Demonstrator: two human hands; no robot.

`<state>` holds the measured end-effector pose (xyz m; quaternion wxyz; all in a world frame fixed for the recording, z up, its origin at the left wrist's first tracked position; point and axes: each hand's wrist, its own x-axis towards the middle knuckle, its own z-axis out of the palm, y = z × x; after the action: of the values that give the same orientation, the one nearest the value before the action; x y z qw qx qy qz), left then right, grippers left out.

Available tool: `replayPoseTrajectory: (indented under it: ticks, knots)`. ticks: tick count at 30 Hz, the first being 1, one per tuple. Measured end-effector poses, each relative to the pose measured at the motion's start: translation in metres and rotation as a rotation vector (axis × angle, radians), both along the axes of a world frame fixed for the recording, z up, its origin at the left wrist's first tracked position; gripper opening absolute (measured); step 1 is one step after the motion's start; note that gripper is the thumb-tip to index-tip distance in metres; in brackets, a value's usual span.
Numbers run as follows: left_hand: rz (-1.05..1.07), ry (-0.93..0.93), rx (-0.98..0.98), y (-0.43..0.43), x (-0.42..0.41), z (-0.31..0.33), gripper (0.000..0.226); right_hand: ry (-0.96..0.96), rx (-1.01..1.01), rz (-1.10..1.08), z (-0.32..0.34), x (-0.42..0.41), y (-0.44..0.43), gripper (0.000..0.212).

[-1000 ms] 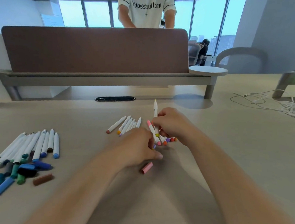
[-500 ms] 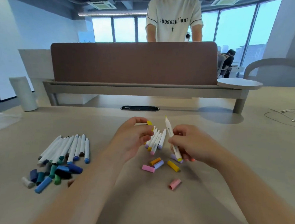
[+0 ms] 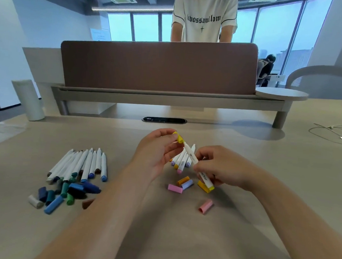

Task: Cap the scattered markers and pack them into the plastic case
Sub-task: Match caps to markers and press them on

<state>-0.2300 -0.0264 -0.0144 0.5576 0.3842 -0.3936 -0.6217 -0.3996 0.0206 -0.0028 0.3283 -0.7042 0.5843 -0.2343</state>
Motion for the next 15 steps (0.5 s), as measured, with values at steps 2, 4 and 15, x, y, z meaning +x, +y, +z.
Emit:
replayPoseTrajectory:
  ticks: [2, 4, 15]
  knots:
    - [-0.004, -0.030, -0.011, 0.001, -0.001, -0.001, 0.016, 0.017, -0.010, 0.008, 0.000, 0.000, 0.000, 0.008]
    - [0.006, -0.074, -0.021, 0.000, -0.002, -0.001, 0.016, 0.028, -0.013, 0.009, 0.000, 0.000, 0.000, 0.008]
    - [0.091, -0.260, -0.127, 0.004, -0.013, -0.008, 0.010, 0.070, -0.136, 0.006, -0.001, -0.001, -0.005, 0.018]
